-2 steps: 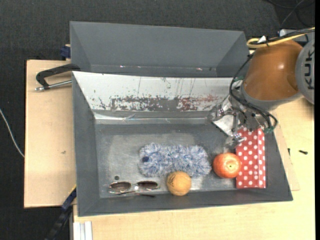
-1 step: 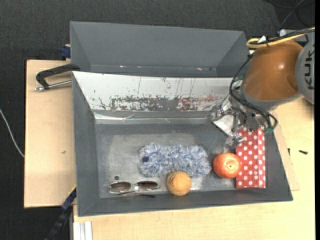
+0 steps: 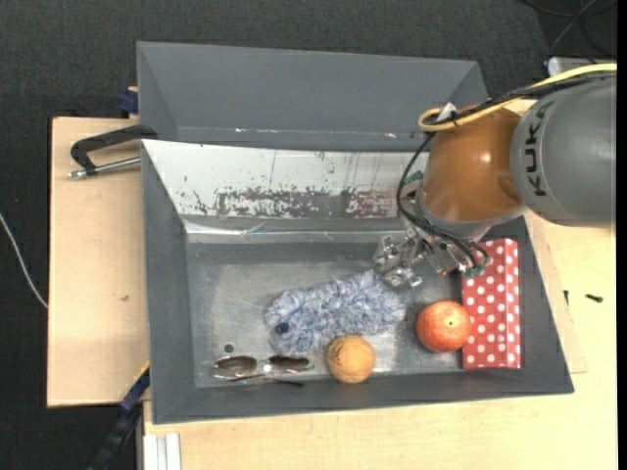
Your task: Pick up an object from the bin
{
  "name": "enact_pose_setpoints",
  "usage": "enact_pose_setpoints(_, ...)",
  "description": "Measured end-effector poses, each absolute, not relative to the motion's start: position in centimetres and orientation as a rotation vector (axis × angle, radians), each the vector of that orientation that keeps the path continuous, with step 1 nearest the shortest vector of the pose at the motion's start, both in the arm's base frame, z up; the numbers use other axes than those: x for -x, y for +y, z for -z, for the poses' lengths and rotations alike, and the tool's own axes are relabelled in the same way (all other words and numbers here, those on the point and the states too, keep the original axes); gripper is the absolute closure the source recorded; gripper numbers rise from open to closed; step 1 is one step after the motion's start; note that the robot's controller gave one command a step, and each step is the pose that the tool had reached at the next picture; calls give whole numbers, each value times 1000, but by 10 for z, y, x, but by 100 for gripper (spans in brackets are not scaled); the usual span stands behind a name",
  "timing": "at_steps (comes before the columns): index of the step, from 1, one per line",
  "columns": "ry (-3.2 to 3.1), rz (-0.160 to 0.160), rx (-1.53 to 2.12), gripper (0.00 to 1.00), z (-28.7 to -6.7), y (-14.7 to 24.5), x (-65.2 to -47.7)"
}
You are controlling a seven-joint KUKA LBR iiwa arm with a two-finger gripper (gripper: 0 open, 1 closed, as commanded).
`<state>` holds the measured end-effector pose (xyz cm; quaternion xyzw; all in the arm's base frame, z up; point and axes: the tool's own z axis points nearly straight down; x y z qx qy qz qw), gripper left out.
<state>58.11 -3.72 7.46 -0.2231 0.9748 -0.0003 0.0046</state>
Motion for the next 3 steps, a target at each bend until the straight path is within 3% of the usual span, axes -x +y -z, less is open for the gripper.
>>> enact_pose_setpoints(1,3055,-4,738,100,-115,-36,-579)
enact_pose_setpoints(2,3038,-2,791,100,-185,-34,-583)
enact_pose_setpoints(3,3035,1,789,100,-277,-34,-583)
